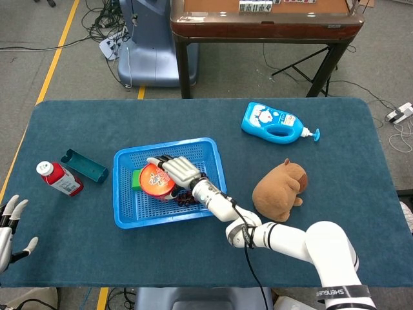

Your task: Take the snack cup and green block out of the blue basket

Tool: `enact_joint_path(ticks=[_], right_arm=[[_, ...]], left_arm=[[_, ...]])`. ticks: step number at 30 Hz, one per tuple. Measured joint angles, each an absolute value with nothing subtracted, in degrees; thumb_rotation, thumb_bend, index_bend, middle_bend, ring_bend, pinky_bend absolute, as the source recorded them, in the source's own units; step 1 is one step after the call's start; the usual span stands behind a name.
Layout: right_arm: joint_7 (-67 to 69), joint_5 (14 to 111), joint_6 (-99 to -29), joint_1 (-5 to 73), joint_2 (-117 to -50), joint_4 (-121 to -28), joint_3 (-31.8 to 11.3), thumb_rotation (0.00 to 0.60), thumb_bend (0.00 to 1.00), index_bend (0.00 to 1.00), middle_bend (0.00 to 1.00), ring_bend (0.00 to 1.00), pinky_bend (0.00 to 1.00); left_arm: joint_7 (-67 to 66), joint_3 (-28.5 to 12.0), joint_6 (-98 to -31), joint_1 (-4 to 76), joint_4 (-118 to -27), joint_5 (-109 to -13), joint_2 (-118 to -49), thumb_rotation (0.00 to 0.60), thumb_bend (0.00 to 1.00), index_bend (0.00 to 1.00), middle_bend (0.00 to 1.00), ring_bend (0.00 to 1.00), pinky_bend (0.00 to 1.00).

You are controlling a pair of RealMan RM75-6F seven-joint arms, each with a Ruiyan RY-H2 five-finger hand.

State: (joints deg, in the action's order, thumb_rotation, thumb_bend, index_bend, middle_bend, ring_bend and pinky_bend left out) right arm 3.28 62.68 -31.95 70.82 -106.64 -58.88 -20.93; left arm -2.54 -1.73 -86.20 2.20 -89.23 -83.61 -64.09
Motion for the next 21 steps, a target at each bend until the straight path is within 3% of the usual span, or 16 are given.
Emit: enact_joint_path(ticks=[6, 14, 21], right_arm=[[10.48, 68.59, -33.75, 70.52, -109.16, -54.56, -20.31, 0.6, 0.08, 0.23, 0.23, 0.19, 0.32], [17.42, 74.1, -39.03, 70.34, -112.17, -49.89, -19.61, 0.6, 0.27, 0.45, 0.33, 0.32, 0.47], [20.95, 75.25, -40.92, 69.73, -111.3, -51.06, -19.92, 0.6, 0.29, 0.48, 0.35, 0.33, 0.5]], left_arm=[[-2.48, -1.73, -86.35, 1.91, -89.38, -83.41, -63.93, 0.6, 0.3, 0.11, 0.02, 0.07, 0.2], [-2.67, -1.82, -86.47, 1.83, -89.76, -83.51, -63.74, 0.6, 0.29, 0.11, 0.02, 0.07, 0.2], [-2.94, -1.94, -86.31, 1.9, -89.96, -83.43, -63.61, 0.6, 0.3, 0.11, 0.02, 0.07, 0.2]])
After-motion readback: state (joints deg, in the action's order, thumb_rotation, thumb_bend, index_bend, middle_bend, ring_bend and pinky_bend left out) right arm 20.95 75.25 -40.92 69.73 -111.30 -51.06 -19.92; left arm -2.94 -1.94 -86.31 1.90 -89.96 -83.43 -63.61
